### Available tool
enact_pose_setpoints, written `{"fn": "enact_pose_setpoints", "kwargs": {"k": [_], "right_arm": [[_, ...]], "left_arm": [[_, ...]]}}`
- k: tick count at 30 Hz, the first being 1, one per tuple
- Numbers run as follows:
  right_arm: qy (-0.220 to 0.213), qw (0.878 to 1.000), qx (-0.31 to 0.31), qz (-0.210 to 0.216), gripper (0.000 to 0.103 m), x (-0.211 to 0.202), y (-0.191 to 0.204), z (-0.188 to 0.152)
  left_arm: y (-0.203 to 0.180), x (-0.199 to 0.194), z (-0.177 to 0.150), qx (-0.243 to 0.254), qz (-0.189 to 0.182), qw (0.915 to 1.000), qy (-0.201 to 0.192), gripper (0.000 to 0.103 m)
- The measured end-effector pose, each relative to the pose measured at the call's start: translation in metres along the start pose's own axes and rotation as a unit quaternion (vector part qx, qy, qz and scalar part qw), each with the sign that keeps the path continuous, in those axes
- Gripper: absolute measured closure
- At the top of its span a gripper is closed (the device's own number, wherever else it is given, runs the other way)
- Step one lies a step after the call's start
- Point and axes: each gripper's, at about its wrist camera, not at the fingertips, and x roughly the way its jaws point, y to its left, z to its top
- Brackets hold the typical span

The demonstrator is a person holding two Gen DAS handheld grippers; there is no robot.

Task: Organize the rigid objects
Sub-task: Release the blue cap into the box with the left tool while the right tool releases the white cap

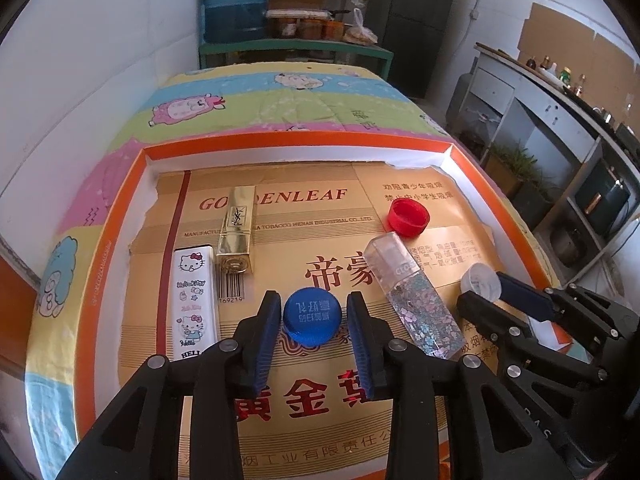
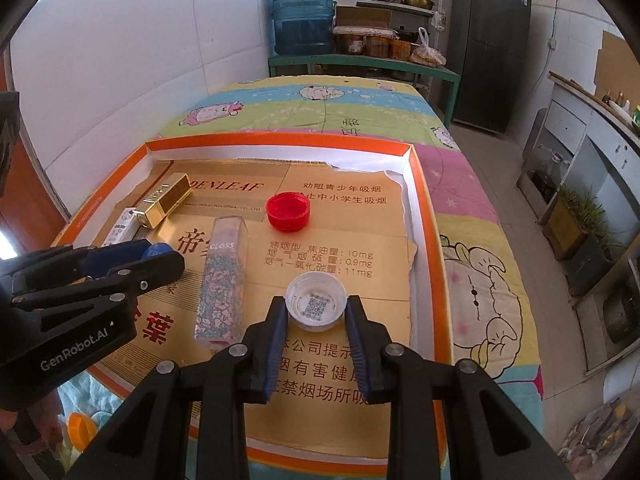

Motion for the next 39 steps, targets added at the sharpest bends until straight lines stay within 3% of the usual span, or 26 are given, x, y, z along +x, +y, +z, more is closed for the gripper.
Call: {"fn": "enact_pose_setpoints", "kwargs": {"k": [5, 9, 39], "right_arm": [[-0.011, 1.000, -0.003, -0.005, 0.073, -0.005, 0.001, 0.000], [-0.017, 1.000, -0.002, -0.006, 0.073, -0.010, 0.000, 0.001], [-0.036, 0.999, 0.002, -0.006, 0.073, -0.077, 0.013, -0.015]], "left_arm": [[0.000, -0.006, 0.001, -0.001, -0.001, 1.0000, -0.009, 0.067], [0.003, -0.012, 0.001, -0.003, -0.001, 0.9999, -0.013, 0.056], [0.016, -0.093, -0.033, -0.023, -0.011, 0.9987, -0.044, 0.056]]}}
